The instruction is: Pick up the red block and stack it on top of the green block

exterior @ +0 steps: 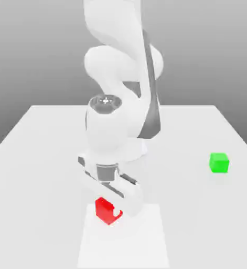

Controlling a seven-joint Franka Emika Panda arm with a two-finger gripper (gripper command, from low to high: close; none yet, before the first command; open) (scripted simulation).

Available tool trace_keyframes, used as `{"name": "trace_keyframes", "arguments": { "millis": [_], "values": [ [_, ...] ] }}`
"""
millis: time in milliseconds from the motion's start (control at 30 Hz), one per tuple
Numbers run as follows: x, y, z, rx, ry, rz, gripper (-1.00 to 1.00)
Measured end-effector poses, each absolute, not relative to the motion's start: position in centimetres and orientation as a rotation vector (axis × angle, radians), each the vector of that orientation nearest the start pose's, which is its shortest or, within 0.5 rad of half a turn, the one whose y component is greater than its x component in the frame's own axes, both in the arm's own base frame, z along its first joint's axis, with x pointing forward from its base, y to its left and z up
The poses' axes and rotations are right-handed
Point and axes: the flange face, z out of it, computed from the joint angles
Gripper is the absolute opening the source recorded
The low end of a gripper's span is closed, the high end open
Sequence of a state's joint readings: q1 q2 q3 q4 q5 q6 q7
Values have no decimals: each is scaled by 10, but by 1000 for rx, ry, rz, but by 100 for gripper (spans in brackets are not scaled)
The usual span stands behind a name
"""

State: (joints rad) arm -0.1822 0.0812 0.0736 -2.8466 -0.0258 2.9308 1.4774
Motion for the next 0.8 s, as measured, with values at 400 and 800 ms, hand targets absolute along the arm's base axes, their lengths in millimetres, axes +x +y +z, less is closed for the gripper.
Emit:
{"name": "trace_keyframes", "arguments": {
  "millis": [400, 800],
  "values": [
    [334, 122, 229, -2837, 1315, -3, -100],
    [180, 299, 246, -3121, -269, 0, -100]
  ]
}}
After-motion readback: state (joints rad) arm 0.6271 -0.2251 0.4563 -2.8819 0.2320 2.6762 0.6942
